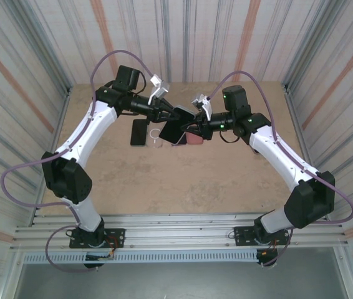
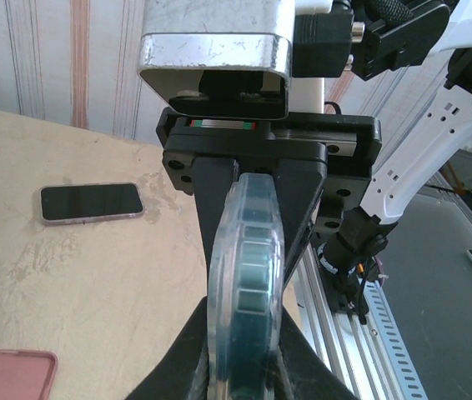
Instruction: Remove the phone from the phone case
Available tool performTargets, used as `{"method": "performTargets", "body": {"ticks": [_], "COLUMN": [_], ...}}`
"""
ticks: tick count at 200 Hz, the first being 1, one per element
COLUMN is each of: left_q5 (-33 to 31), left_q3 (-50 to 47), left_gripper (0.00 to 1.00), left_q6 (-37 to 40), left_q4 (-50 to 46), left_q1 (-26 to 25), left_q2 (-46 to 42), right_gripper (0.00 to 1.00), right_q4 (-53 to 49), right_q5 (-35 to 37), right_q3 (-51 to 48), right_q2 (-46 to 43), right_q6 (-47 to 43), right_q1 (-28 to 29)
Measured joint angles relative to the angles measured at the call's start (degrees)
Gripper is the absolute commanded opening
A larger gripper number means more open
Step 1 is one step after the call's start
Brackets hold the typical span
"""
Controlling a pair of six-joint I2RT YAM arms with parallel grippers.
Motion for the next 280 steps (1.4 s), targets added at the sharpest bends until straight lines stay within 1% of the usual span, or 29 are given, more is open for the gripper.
{"method": "performTargets", "body": {"ticks": [15,32,44,58,85,103,122,142,166,184,209,235,254,280], "left_q5": [-0.15,-1.03,-1.57,-2.49,-6.49,-10.82,-16.04,-22.95,-30.01,-34.53,-40.44,-45.9,-48.54,-50.62], "left_q3": [0.0,-0.09,-0.98,-3.58,-8.83,-10.08,-11.41,-14.58,-19.15,-20.72,-21.4,-23.56,-24.59,-24.83], "left_gripper": [0.02,0.02,0.02,0.03,0.04,0.03,0.05,0.07,0.07,0.08,0.07,0.07,0.07,0.07], "left_q6": [-0.55,-3.43,-6.91,-12.04,-23.87,-31.32,-39.43,-49.29,-62.12,-69.59,-77.46,-84.24,-87.52,-91.08], "left_q4": [0.04,1.2,4.76,10.86,23.65,29.83,36.13,43.5,53.53,57.68,62.12,66.84,67.12,68.19], "left_q1": [0.0,0.02,0.09,0.28,0.39,0.35,0.22,-0.17,-0.55,-1.2,-2.84,-4.9,-5.9,-6.4], "left_q2": [-0.02,-0.02,-0.13,-0.92,-2.01,-2.01,-2.45,-3.82,-4.72,-4.46,-4.24,-4.24,-4.17,-4.04], "right_gripper": [0.28,0.4,0.48,0.54,0.61,0.66,0.67,0.67,0.67,0.66,0.64,0.57,0.51,0.44], "right_q4": [0.09,1.25,3.37,7.23,16.0,23.98,32.59,41.72,50.21,55.54,61.29,67.98,71.54,75.82], "right_q5": [0.39,0.68,0.92,1.46,4.39,8.13,13.05,18.47,24.3,28.15,32.2,35.12,35.85,36.96], "right_q3": [0.0,0.0,-0.59,-3.06,-10.51,-16.5,-22.36,-27.63,-32.0,-34.14,-35.12,-36.72,-37.31,-37.31], "right_q2": [0.0,0.0,-0.11,-0.87,-3.41,-5.46,-7.3,-8.2,-8.37,-8.37,-8.35,-7.48,-5.57,-3.63], "right_q6": [-0.66,-0.94,-0.09,2.21,10.45,19.91,30.95,43.06,54.12,61.0,66.77,70.88,72.81,74.4], "right_q1": [0.02,-0.02,-0.42,-1.14,-2.91,-3.72,-3.89,-3.54,-2.16,-0.48,2.47,4.7,5.29,5.38]}}
